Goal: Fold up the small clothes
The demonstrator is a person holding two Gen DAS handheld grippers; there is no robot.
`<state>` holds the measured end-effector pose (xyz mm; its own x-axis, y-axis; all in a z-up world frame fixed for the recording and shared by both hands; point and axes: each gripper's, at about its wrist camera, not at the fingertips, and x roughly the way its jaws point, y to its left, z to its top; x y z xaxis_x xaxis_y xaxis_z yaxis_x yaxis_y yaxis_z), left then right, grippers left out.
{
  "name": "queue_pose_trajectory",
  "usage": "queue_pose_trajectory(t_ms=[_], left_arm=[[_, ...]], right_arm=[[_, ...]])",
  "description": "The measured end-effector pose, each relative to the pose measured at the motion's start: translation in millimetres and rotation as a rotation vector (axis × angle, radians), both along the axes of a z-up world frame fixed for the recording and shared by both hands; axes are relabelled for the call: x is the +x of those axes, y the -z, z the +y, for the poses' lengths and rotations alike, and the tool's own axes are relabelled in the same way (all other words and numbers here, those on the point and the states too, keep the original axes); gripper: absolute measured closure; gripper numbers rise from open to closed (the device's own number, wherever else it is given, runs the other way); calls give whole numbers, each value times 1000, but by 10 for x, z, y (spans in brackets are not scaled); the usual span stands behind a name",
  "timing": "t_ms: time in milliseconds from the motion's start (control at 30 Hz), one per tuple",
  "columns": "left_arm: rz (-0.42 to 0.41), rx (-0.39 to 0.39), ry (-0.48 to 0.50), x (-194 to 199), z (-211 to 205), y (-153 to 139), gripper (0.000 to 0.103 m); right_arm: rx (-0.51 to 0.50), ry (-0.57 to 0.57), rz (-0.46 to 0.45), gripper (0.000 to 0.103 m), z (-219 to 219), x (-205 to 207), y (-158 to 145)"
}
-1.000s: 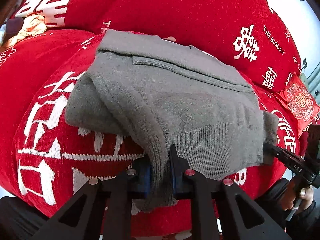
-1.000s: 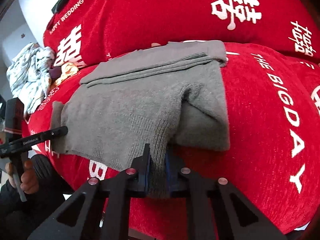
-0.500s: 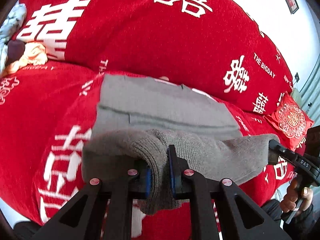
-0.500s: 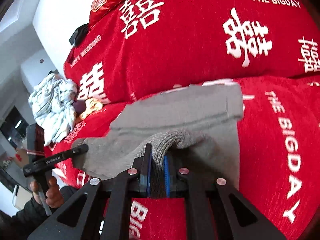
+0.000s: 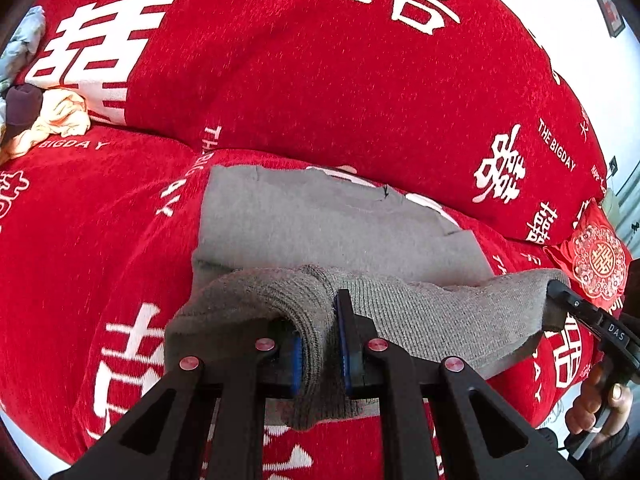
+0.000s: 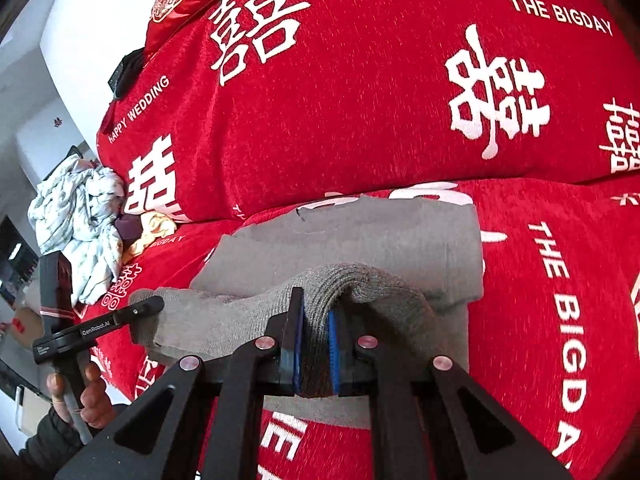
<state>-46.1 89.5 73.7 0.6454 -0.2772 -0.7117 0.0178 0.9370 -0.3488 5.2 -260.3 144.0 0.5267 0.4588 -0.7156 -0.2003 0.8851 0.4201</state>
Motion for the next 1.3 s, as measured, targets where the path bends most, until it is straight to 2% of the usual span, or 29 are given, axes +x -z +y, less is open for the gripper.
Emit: queue_pose_trajectory(t_ms=[567, 967, 1300], left_arm=[[25, 49, -7, 495, -141, -183, 88], [28, 144, 4, 695, -252, -347, 88], [43, 135, -18, 886, -214, -353, 88]], right_arm=[[-55, 57, 35, 92, -40, 488, 23], [-109, 53, 43, 92, 2, 727, -83], [-132, 66, 32, 92, 83, 875, -77]])
